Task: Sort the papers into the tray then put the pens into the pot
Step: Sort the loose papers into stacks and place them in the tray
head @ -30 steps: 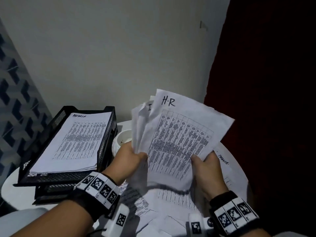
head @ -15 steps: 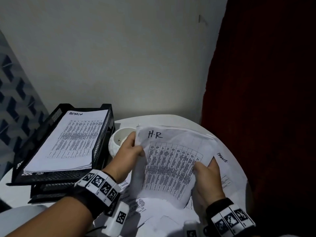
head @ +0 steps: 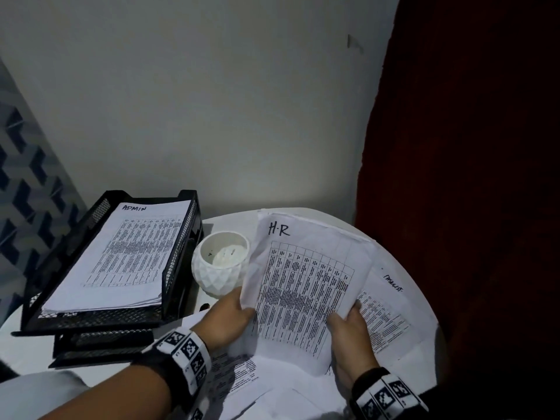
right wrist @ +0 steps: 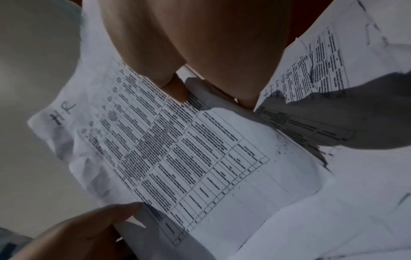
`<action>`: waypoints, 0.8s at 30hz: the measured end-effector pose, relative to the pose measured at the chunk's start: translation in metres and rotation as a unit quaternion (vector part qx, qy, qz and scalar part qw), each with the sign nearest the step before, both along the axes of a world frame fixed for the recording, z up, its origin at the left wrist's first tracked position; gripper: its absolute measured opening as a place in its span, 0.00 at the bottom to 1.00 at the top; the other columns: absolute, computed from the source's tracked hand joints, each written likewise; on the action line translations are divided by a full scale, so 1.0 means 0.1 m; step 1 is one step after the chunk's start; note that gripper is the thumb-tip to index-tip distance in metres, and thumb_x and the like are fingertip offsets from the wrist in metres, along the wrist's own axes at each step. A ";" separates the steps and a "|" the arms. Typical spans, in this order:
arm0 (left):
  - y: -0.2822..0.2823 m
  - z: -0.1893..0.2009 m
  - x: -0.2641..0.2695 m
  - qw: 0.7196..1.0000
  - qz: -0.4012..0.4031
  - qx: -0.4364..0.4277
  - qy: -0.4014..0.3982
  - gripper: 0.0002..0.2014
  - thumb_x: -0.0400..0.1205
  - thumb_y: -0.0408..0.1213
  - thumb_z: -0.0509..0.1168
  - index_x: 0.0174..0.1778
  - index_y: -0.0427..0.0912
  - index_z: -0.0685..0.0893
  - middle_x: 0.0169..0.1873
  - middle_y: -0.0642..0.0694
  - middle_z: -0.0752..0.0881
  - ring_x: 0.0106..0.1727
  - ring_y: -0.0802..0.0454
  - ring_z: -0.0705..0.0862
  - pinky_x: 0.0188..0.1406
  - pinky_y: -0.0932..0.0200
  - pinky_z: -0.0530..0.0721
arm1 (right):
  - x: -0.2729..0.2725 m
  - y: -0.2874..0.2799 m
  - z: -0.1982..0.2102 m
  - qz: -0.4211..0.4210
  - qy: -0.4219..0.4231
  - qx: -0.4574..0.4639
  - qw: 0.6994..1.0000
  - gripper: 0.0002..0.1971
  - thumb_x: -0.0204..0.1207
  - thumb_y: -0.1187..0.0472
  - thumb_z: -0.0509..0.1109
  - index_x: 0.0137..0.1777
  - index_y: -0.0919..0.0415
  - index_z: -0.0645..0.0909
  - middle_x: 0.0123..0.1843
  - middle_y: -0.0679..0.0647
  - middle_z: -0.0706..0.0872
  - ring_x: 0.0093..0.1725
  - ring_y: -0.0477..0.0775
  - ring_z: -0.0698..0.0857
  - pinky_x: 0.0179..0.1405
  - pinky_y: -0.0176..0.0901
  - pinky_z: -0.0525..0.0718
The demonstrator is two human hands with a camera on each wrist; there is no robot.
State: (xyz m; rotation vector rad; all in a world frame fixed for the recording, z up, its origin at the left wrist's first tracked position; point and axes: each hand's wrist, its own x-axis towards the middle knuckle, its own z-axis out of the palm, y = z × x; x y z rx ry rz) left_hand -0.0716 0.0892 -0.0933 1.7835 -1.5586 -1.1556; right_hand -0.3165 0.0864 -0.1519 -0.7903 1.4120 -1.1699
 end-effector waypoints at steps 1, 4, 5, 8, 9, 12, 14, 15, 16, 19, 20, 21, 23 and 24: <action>0.01 0.00 -0.01 1.000 0.009 -0.020 0.004 0.13 0.84 0.34 0.64 0.64 0.49 0.79 0.56 0.49 0.89 0.56 0.51 0.87 0.58 0.51 0.86 | 0.03 0.02 0.07 0.001 -0.002 0.001 1.000 0.28 0.71 0.64 0.66 0.65 0.32 0.77 0.71 0.59 0.81 0.67 0.66 0.85 0.69 0.75 0.84; 0.02 0.16 -0.04 0.993 0.044 -0.108 0.030 0.06 0.84 0.35 0.64 0.51 0.52 0.80 0.45 0.43 0.90 0.48 0.44 0.89 0.54 0.40 0.88 | 0.15 0.09 0.53 -0.012 -0.029 0.017 0.999 0.20 0.81 0.69 0.64 0.61 0.41 0.80 0.61 0.61 0.86 0.58 0.67 0.87 0.66 0.68 0.85; 0.01 0.26 -0.03 0.989 0.054 -0.133 0.029 0.06 0.85 0.36 0.63 0.47 0.54 0.78 0.41 0.41 0.89 0.45 0.42 0.88 0.50 0.39 0.89 | 0.17 0.08 0.63 -0.014 -0.038 0.025 0.999 0.19 0.84 0.71 0.63 0.63 0.46 0.82 0.60 0.61 0.89 0.58 0.67 0.89 0.66 0.68 0.86; -0.04 0.64 0.09 0.976 0.065 -0.206 0.013 0.06 0.86 0.39 0.63 0.45 0.54 0.76 0.35 0.43 0.86 0.32 0.46 0.84 0.33 0.44 0.85 | 0.14 0.06 0.84 -0.013 -0.062 0.021 0.998 0.12 0.88 0.68 0.65 0.65 0.54 0.82 0.58 0.59 0.93 0.57 0.66 0.92 0.65 0.71 0.87; -0.06 0.80 0.17 0.972 0.080 -0.219 0.022 0.05 0.87 0.39 0.63 0.47 0.54 0.78 0.35 0.44 0.86 0.30 0.50 0.83 0.29 0.47 0.84 | 0.14 0.06 0.92 -0.014 -0.063 0.022 0.998 0.09 0.89 0.65 0.67 0.64 0.53 0.81 0.57 0.58 0.94 0.57 0.65 0.93 0.67 0.73 0.86; -0.17 1.18 0.65 0.950 0.168 -0.256 0.060 0.04 0.83 0.41 0.64 0.49 0.56 0.81 0.33 0.49 0.87 0.32 0.48 0.85 0.28 0.50 0.83 | 0.15 0.06 1.05 -0.029 -0.064 0.017 0.997 0.08 0.87 0.64 0.70 0.61 0.52 0.80 0.59 0.59 0.93 0.60 0.65 0.91 0.67 0.69 0.86; -0.19 1.36 1.08 0.938 0.213 -0.265 0.068 0.07 0.81 0.37 0.63 0.50 0.52 0.84 0.37 0.50 0.90 0.37 0.46 0.88 0.34 0.51 0.86 | 0.16 0.07 1.07 -0.041 -0.052 0.017 0.998 0.08 0.86 0.67 0.71 0.61 0.55 0.81 0.59 0.63 0.92 0.61 0.68 0.91 0.65 0.67 0.87; -0.18 1.43 1.29 0.936 0.227 -0.255 0.086 0.08 0.82 0.32 0.62 0.49 0.48 0.85 0.35 0.51 0.91 0.36 0.51 0.89 0.31 0.58 0.85 | 0.18 0.08 1.08 -0.046 -0.052 0.022 0.997 0.10 0.85 0.68 0.71 0.63 0.57 0.81 0.59 0.65 0.92 0.61 0.69 0.90 0.64 0.66 0.87; -0.17 1.45 1.54 0.937 0.244 -0.229 0.096 0.11 0.82 0.26 0.61 0.49 0.45 0.86 0.33 0.53 0.92 0.33 0.57 0.89 0.28 0.64 0.84 | 0.19 0.08 1.07 -0.048 -0.056 0.026 0.997 0.11 0.85 0.69 0.70 0.65 0.60 0.80 0.59 0.67 0.92 0.61 0.71 0.90 0.63 0.64 0.87; -0.09 1.35 2.30 0.926 0.321 -0.161 0.111 0.11 0.82 0.25 0.62 0.55 0.39 0.87 0.45 0.41 0.94 0.39 0.48 0.91 0.36 0.61 0.85 | 0.24 0.09 1.03 -0.052 -0.065 0.035 0.996 0.15 0.86 0.71 0.68 0.71 0.66 0.77 0.62 0.71 0.89 0.64 0.75 0.87 0.66 0.65 0.83; -0.08 1.27 2.51 0.919 0.353 -0.137 0.109 0.11 0.81 0.27 0.64 0.57 0.36 0.85 0.47 0.35 0.91 0.40 0.41 0.88 0.37 0.59 0.84 | 0.26 0.09 1.03 -0.052 -0.071 0.036 0.995 0.15 0.86 0.71 0.68 0.71 0.67 0.77 0.62 0.73 0.88 0.65 0.77 0.87 0.68 0.65 0.82; -0.07 1.20 2.68 0.914 0.376 -0.114 0.106 0.11 0.80 0.28 0.65 0.57 0.33 0.84 0.45 0.32 0.89 0.38 0.40 0.85 0.34 0.57 0.82 | 0.30 0.12 1.04 -0.053 -0.075 0.034 0.995 0.15 0.86 0.71 0.68 0.71 0.67 0.77 0.63 0.73 0.88 0.65 0.77 0.86 0.68 0.67 0.81; -0.06 1.05 2.89 0.919 0.388 -0.060 0.050 0.12 0.77 0.30 0.68 0.55 0.29 0.84 0.41 0.33 0.86 0.36 0.41 0.82 0.34 0.57 0.80 | 0.38 0.16 1.06 -0.050 -0.068 0.019 0.996 0.16 0.84 0.65 0.70 0.70 0.66 0.78 0.63 0.72 0.88 0.62 0.77 0.87 0.67 0.67 0.81; -0.05 0.97 2.95 0.925 0.377 -0.031 0.005 0.11 0.78 0.30 0.68 0.54 0.28 0.85 0.41 0.34 0.87 0.37 0.41 0.82 0.37 0.56 0.79 | 0.42 0.17 1.08 -0.044 -0.064 0.011 0.997 0.21 0.78 0.61 0.74 0.69 0.65 0.78 0.62 0.70 0.89 0.59 0.75 0.87 0.65 0.66 0.81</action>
